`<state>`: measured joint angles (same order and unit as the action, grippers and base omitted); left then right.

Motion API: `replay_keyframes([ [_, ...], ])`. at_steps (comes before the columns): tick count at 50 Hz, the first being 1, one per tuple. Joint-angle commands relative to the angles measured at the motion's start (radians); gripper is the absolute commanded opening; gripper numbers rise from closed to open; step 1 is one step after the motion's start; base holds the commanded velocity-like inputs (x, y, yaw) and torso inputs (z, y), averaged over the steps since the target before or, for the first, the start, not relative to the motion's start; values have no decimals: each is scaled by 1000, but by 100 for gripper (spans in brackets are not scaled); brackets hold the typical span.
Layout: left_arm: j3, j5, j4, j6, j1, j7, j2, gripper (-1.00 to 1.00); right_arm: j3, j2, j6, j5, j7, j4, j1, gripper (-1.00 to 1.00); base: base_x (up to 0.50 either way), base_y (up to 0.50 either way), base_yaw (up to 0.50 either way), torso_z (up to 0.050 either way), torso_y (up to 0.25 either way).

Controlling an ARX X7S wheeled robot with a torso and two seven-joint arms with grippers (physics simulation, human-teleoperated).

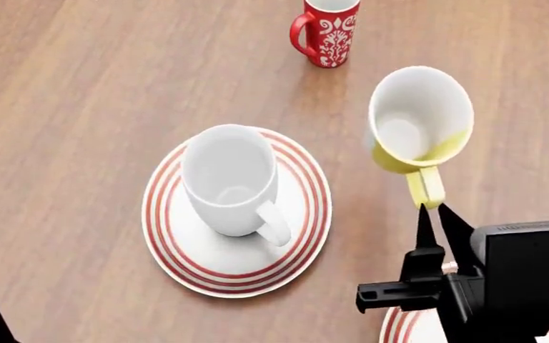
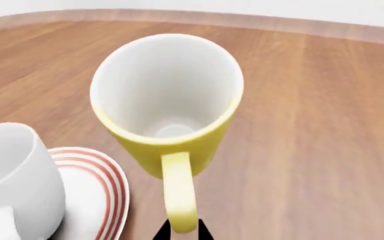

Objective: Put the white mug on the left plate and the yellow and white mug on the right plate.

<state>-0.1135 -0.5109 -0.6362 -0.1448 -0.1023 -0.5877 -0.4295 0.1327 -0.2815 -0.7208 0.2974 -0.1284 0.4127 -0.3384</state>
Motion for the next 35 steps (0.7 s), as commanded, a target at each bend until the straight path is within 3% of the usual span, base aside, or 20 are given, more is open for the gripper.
replay_keyframes([
  [1,36,10,10,19,0,14,21,100,116,13,-73,-13,1,214,153,-100,0,0,0,0,0],
  [16,42,0,22,24,4,20,12,100,199,19,-72,25,-4,409,354,-100,0,0,0,0,0],
  [35,52,-9,13,31,-15,22,-4,100,257,112,214,-8,-56,397,684,-100,0,0,0,0,0],
])
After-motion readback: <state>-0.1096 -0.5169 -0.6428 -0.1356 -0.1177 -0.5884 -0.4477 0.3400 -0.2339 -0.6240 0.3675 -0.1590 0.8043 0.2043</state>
